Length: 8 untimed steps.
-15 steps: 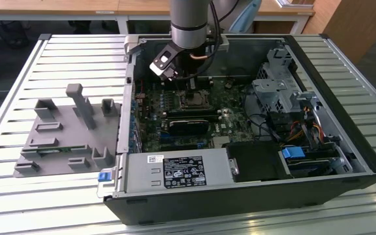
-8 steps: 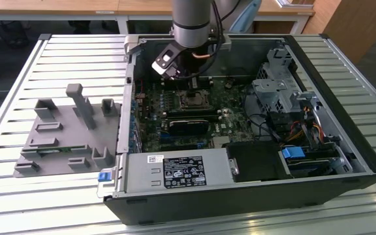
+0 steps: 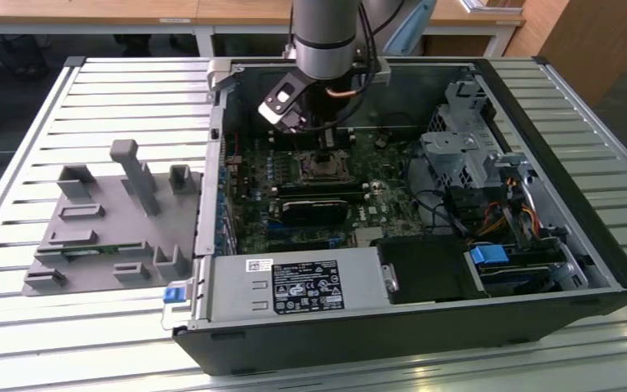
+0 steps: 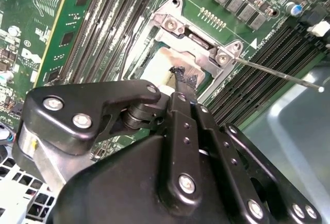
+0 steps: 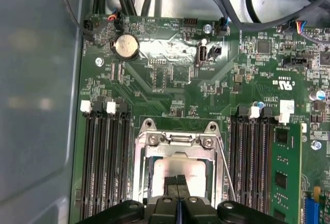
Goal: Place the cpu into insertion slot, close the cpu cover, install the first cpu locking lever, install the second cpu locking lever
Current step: 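Close the cpu cover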
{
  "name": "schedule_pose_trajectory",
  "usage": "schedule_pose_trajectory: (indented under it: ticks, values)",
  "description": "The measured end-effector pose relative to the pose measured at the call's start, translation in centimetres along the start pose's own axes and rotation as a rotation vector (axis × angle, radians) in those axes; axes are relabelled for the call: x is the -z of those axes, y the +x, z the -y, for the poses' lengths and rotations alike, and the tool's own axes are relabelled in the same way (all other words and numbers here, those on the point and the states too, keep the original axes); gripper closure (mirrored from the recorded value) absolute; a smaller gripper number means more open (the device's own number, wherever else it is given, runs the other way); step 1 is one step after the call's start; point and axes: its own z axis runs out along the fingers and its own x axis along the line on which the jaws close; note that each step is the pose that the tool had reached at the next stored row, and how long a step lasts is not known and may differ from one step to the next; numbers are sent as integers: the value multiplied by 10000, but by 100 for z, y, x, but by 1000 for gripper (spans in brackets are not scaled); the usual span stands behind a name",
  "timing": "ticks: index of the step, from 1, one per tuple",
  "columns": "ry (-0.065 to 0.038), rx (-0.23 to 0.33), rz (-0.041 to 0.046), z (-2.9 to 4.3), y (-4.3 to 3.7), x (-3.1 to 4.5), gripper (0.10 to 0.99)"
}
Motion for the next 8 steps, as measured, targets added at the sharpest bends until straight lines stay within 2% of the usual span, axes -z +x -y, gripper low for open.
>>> schedule_pose_trajectory:
  ticks: [8]
  values:
    - [4, 0, -4, -22, 0, -2, 980]
